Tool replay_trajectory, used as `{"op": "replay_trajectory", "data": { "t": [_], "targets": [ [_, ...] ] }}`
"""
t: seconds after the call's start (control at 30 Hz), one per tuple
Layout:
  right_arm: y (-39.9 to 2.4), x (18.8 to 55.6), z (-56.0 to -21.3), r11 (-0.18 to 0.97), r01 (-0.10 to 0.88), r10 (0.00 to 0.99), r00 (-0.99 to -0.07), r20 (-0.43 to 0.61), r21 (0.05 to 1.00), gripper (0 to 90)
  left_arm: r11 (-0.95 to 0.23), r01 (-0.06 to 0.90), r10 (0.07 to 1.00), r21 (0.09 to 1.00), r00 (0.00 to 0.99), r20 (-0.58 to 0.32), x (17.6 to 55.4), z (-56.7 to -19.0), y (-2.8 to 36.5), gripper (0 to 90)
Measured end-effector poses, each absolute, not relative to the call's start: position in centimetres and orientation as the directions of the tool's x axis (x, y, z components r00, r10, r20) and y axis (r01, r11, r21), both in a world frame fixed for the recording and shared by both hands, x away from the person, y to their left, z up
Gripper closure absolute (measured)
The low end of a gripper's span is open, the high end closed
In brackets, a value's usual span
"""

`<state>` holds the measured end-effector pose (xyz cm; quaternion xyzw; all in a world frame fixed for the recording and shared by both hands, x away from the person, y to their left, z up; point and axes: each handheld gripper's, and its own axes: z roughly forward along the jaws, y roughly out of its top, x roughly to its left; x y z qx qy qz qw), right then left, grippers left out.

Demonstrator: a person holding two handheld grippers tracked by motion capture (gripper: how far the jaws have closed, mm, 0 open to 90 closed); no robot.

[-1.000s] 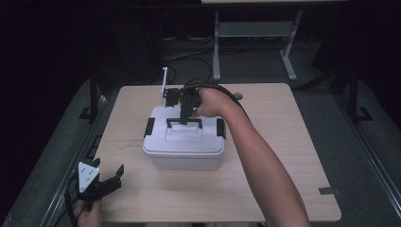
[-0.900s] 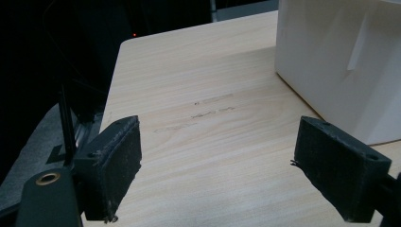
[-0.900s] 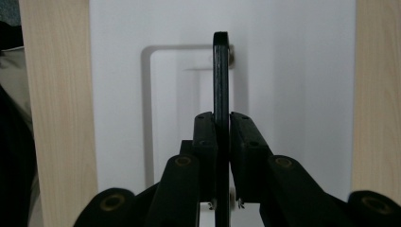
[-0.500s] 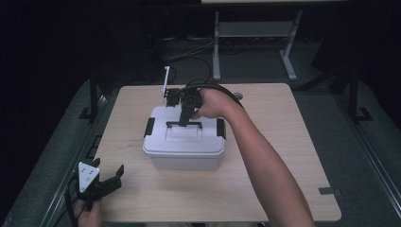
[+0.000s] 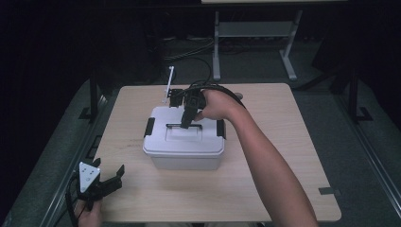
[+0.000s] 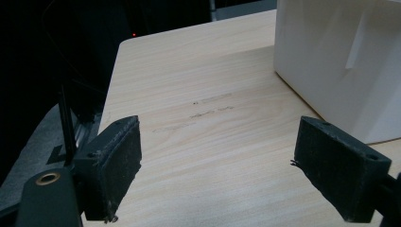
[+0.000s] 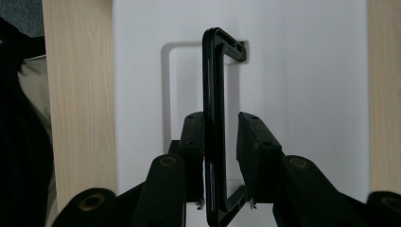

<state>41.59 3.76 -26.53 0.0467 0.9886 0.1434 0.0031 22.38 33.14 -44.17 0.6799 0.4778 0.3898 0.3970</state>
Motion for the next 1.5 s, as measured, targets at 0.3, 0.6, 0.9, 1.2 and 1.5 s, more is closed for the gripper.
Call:
{"op": "replay_trajectory", "data": {
  "t": [0.3, 0.6, 0.9, 1.2, 1.5],
  "targets": [
    [3.5, 41.5, -26.2, 0.954, 0.095, 0.097, -0.995, 0.007, 0.286, 68.9, -0.228, 0.339, 0.959, 0.913, 0.24, 0.15, 22.4, -44.2, 33.2, 15.0],
    [2.7, 41.5, -26.0, 0.947, 0.113, 0.115, -0.993, 0.013, 0.299, 64.6, -0.23, 0.339, 0.959, 0.912, 0.239, 0.153, 22.3, -44.2, 33.2, 15.1],
    [1.4, 41.5, -26.0, 0.941, 0.137, 0.138, -0.99, 0.019, 0.309, 59.3, -0.232, 0.339, 0.958, 0.912, 0.24, 0.154, 22.4, -44.2, 33.1, 15.0],
    [0.0, 41.6, -25.6, 0.933, 0.168, 0.171, -0.985, 0.017, 0.317, 55.0, -0.23, 0.34, 0.959, 0.912, 0.239, 0.152, 22.4, -44.2, 33.1, 15.0],
    [-1.4, 41.8, -25.7, 0.926, 0.199, 0.201, -0.979, 0.025, 0.32, 51.6, -0.228, 0.341, 0.959, 0.912, 0.239, 0.151, 22.4, -44.2, 33.1, 15.0]
  ]
}}
